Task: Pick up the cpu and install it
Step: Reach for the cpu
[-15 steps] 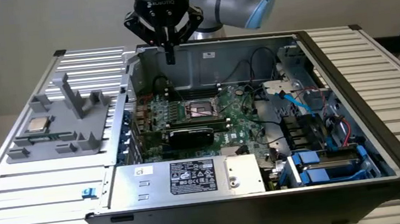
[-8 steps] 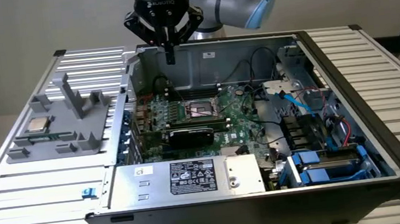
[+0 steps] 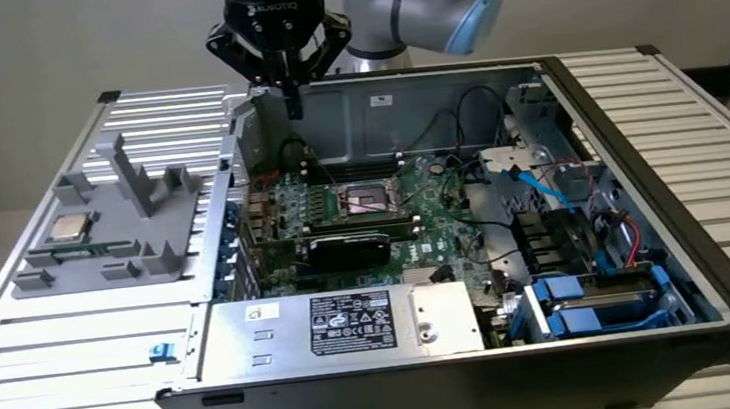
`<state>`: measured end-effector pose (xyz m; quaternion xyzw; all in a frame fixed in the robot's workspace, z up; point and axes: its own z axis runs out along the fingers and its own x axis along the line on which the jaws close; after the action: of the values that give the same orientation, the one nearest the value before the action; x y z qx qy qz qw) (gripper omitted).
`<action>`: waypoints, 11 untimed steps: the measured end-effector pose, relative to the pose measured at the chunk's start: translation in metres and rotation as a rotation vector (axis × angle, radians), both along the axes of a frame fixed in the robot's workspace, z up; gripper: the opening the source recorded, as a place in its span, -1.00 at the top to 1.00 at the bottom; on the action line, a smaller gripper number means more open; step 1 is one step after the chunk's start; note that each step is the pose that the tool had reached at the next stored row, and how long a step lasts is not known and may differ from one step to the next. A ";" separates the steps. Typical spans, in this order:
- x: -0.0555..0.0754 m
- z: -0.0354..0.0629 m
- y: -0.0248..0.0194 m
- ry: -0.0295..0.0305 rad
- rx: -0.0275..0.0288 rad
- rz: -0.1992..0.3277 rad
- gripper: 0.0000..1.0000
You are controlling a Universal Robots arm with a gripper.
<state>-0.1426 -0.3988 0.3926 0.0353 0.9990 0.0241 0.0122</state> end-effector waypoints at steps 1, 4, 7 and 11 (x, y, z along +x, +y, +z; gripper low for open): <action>-0.004 0.0000 0.0000 -0.0011 0.0000 0.000 0.77; -0.018 0.0000 0.0000 -0.0026 -0.0001 0.000 0.77; -0.032 0.0000 0.0000 -0.0031 -0.0001 0.000 0.77; -0.050 0.0000 0.0001 -0.0033 0.0000 0.000 0.77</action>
<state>-0.1923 -0.3987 0.3926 0.0353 0.9990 0.0242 0.0138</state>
